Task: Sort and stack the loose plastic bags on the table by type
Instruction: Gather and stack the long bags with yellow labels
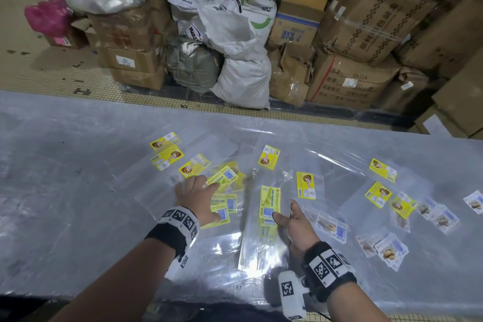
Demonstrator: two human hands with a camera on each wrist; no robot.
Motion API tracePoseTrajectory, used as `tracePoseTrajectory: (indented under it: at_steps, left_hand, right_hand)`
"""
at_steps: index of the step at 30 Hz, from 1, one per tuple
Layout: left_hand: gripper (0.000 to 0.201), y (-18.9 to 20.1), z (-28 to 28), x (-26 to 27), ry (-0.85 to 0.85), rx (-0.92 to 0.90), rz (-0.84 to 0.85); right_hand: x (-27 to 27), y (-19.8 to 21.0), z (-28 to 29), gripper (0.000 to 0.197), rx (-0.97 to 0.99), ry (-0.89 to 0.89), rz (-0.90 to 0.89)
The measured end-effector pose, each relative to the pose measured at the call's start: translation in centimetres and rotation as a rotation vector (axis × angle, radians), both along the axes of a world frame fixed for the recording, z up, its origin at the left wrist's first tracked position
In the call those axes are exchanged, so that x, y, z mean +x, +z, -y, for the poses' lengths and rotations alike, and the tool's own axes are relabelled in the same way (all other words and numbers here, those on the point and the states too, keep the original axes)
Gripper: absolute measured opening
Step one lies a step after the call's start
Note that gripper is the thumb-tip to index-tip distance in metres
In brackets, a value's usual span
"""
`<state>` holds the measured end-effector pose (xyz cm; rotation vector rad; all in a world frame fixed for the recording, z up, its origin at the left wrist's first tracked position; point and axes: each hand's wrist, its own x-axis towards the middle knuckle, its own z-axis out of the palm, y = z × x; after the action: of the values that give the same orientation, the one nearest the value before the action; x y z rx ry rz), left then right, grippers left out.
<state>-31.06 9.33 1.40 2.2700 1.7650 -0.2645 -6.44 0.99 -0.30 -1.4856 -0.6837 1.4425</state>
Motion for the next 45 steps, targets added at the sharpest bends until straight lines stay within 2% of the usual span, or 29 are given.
tracePoseTrajectory:
  at_steps: [4, 8, 13, 14, 15, 17, 19, 21, 23, 24, 27, 30, 32, 34, 36, 38, 39, 41, 44, 45]
  left_hand:
    - [0.092, 0.1, -0.5, 0.5, -0.034, -0.062, -0.006]
    - [0.087, 0.5, -1.1, 0.8, -0.010, -0.090, -0.030]
    - [0.057, 2.3, -1.9, 0.8, 0.022, -0.085, 0.009]
    - [0.050, 2.4, -2.2, 0.6, 0.037, -0.095, 0.061]
    - [0.043, 2.5, -2.5, 0.5, 0.058, -0.106, 0.143]
    - [0.025, 2.7, -2.9, 0.4, 0.099, -0.130, 0.313]
    - [0.017, 3.1, -3.2, 0.5, 0.171, -0.136, 0.402]
    - [0.020, 3.5, -3.3, 0.6, 0.269, -0.124, 0.480]
    - [0.023, 3.6, -3.3, 0.5, 0.352, -0.101, 0.620]
    - [0.018, 3.6, -3.3, 0.6, 0.392, -0.084, 0.711]
    - [0.011, 4.5, -2.9, 1.6, 0.503, -0.070, 1.006]
    - [0.019, 5.1, -2.3, 3.6, 0.655, -0.162, 1.248]
    - [0.016, 5.0, -1.6, 5.4, 0.698, -0.226, 1.284]
    - [0.015, 4.0, -0.8, 7.2, 0.673, -0.230, 1.207]
    - [0.031, 3.1, 0.1, 8.9, 0.638, -0.209, 1.062]
    - [0.058, 2.5, 1.1, 10.2, 0.649, -0.232, 1.052]
    - [0.060, 2.7, 1.5, 10.9, 0.651, -0.236, 1.047]
    - [0.044, 3.1, 2.1, 11.9, 0.632, -0.195, 1.044]
    - [0.011, 2.8, 2.5, 12.8, 0.650, -0.073, 1.161]
    - [0.009, 2.6, 2.4, 13.0, 0.679, -0.041, 1.199]
  right_hand:
    - [0.3, 0.0, -0.1, 0.037, -0.004, -0.003, -0.013]
    - [0.6, 0.0, -0.2, 0.038, -0.005, -0.026, -0.032]
    - [1.6, -0.3, -0.6, 0.043, -0.016, -0.046, -0.069]
    - [1.9, -0.3, -0.8, 0.048, -0.017, -0.048, -0.075]
    - [2.0, 0.0, -0.9, 0.062, -0.026, -0.050, -0.079]
    - [2.5, 0.1, -1.3, 0.103, -0.020, -0.033, -0.088]
    - [3.0, -0.1, -1.9, 0.117, 0.019, -0.022, -0.094]
    - [3.3, 0.7, -2.3, 0.106, 0.018, -0.011, -0.093]
    - [3.8, 1.1, -3.0, 0.069, 0.020, -0.014, -0.090]
    - [4.1, 1.3, -3.4, 0.056, 0.014, -0.013, -0.066]
    - [4.9, 1.2, -4.3, 0.054, 0.010, -0.009, -0.056]
    - [5.3, 1.6, -5.1, 0.046, 0.005, 0.011, -0.054]
    - [5.0, 2.4, -5.3, 0.044, -0.010, 0.045, -0.042]
    - [4.6, 2.7, -5.6, 0.048, -0.024, 0.070, -0.027]
    - [4.3, 3.4, -5.8, 0.055, -0.038, 0.077, -0.038]
    - [4.2, 3.7, -6.0, 0.064, -0.035, 0.096, -0.066]
    - [4.2, 4.1, -6.1, 0.064, -0.030, 0.101, -0.105]
    - [4.4, 4.3, -6.4, 0.063, -0.027, 0.126, -0.118]
    - [5.3, 3.7, -6.9, 0.057, -0.056, 0.101, -0.077]
    - [5.5, 3.5, -7.1, 0.051, -0.073, 0.083, -0.067]
